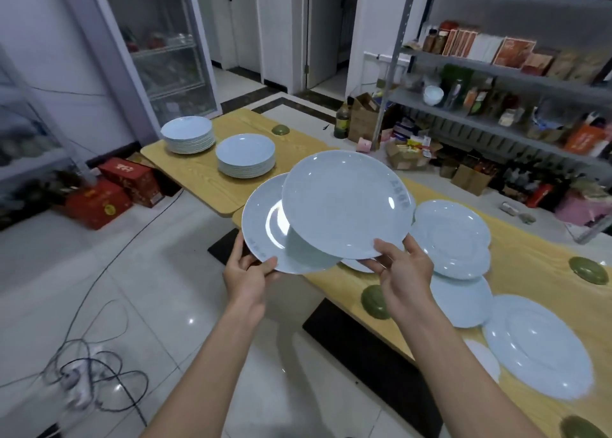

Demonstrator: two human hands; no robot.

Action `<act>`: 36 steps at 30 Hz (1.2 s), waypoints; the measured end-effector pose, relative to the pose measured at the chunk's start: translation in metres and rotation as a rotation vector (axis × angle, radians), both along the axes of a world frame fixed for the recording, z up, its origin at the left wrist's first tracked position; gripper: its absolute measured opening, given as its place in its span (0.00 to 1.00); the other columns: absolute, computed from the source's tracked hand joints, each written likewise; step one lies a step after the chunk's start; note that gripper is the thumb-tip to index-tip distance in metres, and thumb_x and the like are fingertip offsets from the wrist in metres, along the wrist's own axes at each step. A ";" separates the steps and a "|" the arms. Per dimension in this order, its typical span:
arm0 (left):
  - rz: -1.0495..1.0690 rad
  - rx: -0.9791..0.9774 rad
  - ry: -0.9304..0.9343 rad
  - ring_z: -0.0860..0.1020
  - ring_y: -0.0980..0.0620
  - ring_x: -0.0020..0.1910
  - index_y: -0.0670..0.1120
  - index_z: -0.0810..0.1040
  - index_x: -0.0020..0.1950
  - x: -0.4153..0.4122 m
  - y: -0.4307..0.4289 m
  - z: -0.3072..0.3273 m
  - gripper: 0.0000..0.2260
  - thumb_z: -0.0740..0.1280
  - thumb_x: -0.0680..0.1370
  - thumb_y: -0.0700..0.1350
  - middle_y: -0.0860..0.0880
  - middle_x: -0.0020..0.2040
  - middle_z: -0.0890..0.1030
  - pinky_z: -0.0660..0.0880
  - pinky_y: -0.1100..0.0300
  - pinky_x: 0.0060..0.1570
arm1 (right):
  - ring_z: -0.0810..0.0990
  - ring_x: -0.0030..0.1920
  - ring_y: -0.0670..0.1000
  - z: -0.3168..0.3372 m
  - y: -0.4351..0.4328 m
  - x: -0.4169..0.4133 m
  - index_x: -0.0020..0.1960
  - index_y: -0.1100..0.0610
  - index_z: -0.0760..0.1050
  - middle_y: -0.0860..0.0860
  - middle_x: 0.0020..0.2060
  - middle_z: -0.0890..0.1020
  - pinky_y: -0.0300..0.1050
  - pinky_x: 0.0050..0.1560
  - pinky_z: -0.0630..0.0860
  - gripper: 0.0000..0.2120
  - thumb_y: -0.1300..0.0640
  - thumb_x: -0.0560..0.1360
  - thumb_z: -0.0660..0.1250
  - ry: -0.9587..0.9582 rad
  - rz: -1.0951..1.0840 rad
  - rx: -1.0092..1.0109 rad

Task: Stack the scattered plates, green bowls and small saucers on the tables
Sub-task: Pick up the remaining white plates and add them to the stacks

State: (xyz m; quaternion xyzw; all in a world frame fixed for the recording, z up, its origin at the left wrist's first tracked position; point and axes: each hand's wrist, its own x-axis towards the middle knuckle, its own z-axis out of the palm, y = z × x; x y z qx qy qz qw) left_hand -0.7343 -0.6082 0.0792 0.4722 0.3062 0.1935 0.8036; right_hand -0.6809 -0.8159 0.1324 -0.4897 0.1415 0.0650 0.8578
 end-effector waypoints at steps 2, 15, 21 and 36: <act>0.027 -0.004 0.006 0.83 0.49 0.52 0.54 0.72 0.72 0.004 0.021 -0.003 0.35 0.69 0.72 0.25 0.53 0.51 0.84 0.81 0.43 0.52 | 0.86 0.45 0.54 -0.001 0.020 0.009 0.63 0.58 0.77 0.54 0.51 0.86 0.53 0.47 0.83 0.20 0.73 0.74 0.66 -0.008 0.024 -0.005; 0.111 -0.073 0.024 0.83 0.48 0.50 0.50 0.65 0.76 0.119 0.157 -0.013 0.36 0.67 0.73 0.24 0.52 0.52 0.80 0.83 0.49 0.45 | 0.85 0.44 0.57 -0.025 0.167 0.139 0.62 0.58 0.78 0.57 0.54 0.84 0.50 0.42 0.83 0.20 0.73 0.74 0.67 0.001 0.085 -0.033; 0.119 -0.064 0.040 0.82 0.45 0.53 0.51 0.64 0.77 0.191 0.227 -0.015 0.38 0.67 0.73 0.24 0.50 0.60 0.79 0.82 0.44 0.47 | 0.86 0.45 0.56 -0.027 0.227 0.210 0.67 0.58 0.75 0.53 0.52 0.85 0.52 0.45 0.83 0.23 0.73 0.75 0.66 0.025 0.094 -0.022; -0.106 -0.063 0.172 0.81 0.45 0.56 0.52 0.62 0.78 0.347 0.351 -0.058 0.40 0.69 0.73 0.25 0.45 0.63 0.77 0.83 0.56 0.39 | 0.84 0.48 0.58 -0.053 0.330 0.324 0.65 0.60 0.75 0.56 0.53 0.85 0.53 0.46 0.83 0.22 0.74 0.74 0.67 0.109 -0.140 -0.023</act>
